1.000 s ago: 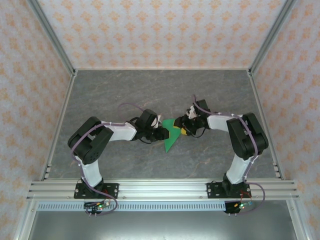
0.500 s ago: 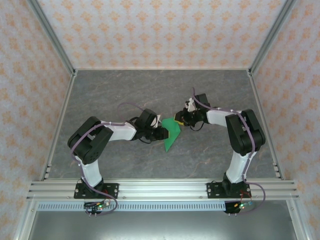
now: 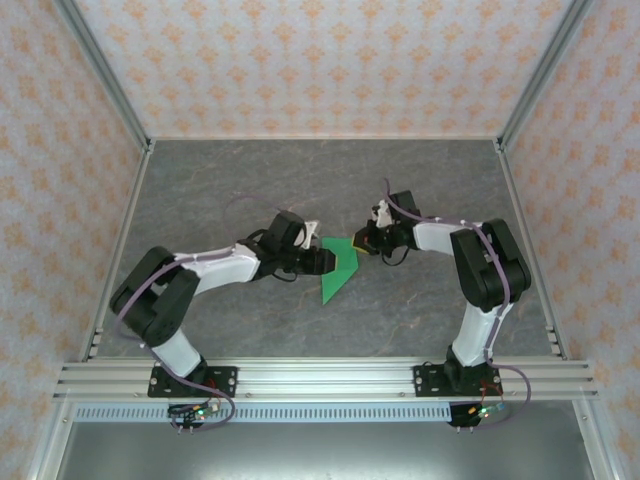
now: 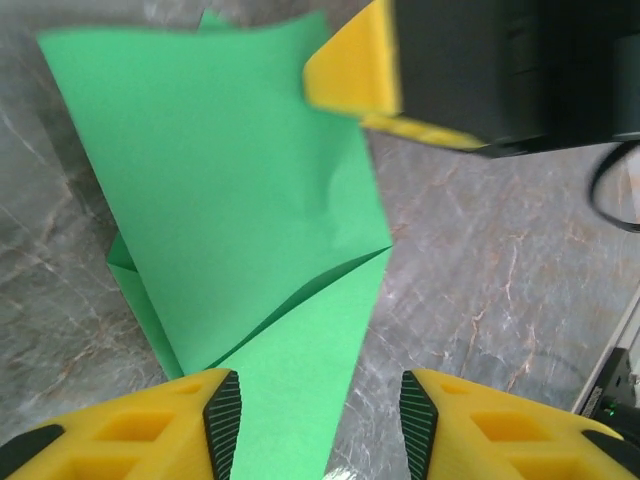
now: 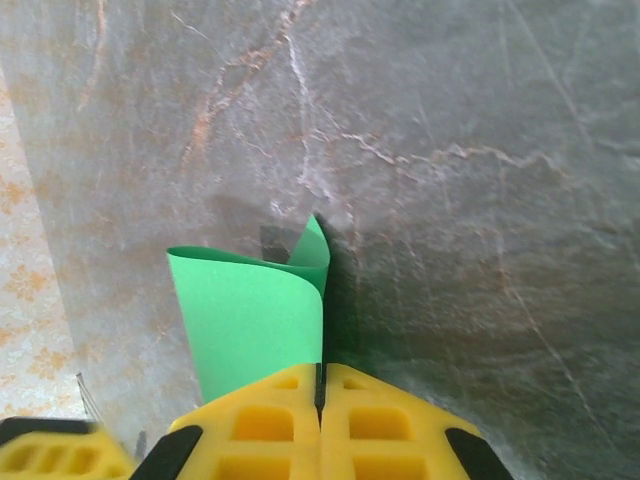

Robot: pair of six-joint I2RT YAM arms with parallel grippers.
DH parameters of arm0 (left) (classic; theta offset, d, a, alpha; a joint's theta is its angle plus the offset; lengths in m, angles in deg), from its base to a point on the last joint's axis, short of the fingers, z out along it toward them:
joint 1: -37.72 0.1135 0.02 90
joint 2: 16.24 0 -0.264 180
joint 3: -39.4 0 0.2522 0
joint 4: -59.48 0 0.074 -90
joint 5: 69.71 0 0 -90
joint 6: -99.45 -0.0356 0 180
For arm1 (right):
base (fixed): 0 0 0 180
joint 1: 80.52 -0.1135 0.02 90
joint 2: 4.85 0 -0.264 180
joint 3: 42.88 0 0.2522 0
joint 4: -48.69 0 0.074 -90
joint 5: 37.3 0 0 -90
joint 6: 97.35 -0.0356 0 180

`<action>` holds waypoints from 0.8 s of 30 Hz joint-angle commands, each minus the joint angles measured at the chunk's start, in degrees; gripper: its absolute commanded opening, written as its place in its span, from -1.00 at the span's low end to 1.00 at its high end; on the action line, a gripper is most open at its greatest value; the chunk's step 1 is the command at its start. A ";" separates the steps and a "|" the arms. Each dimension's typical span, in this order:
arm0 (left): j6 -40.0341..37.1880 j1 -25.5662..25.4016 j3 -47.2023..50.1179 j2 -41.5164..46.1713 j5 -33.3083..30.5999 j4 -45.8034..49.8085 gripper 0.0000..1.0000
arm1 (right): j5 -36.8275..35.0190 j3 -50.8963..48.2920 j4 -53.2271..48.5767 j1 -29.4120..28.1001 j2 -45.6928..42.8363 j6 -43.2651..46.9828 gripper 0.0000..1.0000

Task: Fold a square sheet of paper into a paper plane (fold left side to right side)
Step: Fold the wing for the fifth time at the center of the table.

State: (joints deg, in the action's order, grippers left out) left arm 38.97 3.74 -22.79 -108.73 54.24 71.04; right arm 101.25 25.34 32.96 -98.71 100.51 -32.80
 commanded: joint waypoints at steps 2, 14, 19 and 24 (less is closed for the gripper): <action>-7.97 -1.27 1.27 8.91 -6.98 7.75 0.04 | -1.20 -1.02 -0.21 0.09 -3.01 -0.55 -1.00; -14.17 -21.44 -9.73 3.95 -36.94 25.73 0.15 | -1.36 -0.93 -0.39 -0.58 -3.52 -1.14 -1.00; -15.71 -26.77 -17.15 -4.45 -47.10 31.46 0.21 | -1.36 -1.06 -0.39 -0.70 -3.50 -1.17 -1.00; -15.54 -30.10 -23.78 -12.33 -54.98 37.52 0.25 | -1.27 -1.03 -0.29 -0.87 -3.50 -1.33 -1.00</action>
State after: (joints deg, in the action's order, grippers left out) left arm 24.30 -25.15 -43.29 -118.59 8.95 101.78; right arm 100.64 24.73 32.80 -99.15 99.02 -33.63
